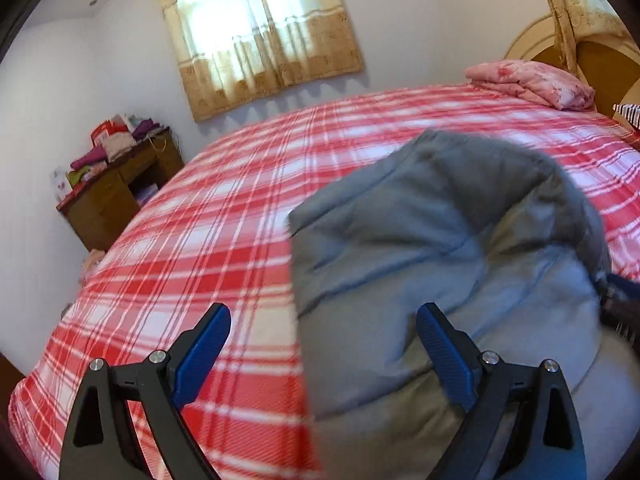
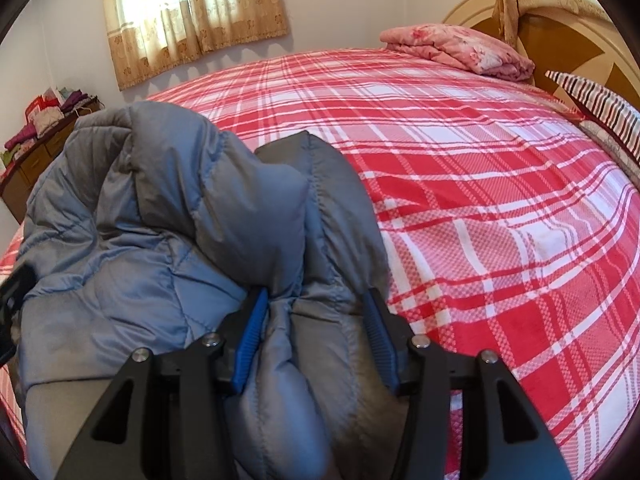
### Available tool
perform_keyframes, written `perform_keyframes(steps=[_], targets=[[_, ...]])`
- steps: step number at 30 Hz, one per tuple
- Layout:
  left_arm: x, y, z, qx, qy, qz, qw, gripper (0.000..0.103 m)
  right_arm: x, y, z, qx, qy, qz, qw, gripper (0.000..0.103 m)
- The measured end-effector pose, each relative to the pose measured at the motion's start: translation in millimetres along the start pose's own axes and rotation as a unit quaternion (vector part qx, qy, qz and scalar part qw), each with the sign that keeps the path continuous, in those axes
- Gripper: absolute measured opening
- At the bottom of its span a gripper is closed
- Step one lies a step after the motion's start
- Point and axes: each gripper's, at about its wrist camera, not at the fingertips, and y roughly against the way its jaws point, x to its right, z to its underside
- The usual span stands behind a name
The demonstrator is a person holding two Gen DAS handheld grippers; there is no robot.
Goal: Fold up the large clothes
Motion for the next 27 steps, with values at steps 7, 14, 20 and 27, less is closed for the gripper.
perform_keyframes(steps=[7, 14, 20, 27], targets=[[-25, 8, 28, -0.029, 0.073, 0.068, 0.9945, 0.095, 7, 1, 2, 0.003, -0.020, -0.027, 0.999, 0.057], [-13, 0, 32, -0.049, 0.102, 0.120, 0.9864, 0.097, 13, 3, 3, 0.010, -0.037, -0.066, 0.997, 0.068], [-15, -13, 33, -0.073, 0.127, 0.162, 0.9758, 0.100, 17, 1, 3, 0.008, -0.046, -0.092, 0.995, 0.072], [3, -6, 26, -0.048, 0.080, 0.158, 0.9830, 0.100, 19, -1, 3, 0.005, -0.049, -0.130, 0.990, 0.073]])
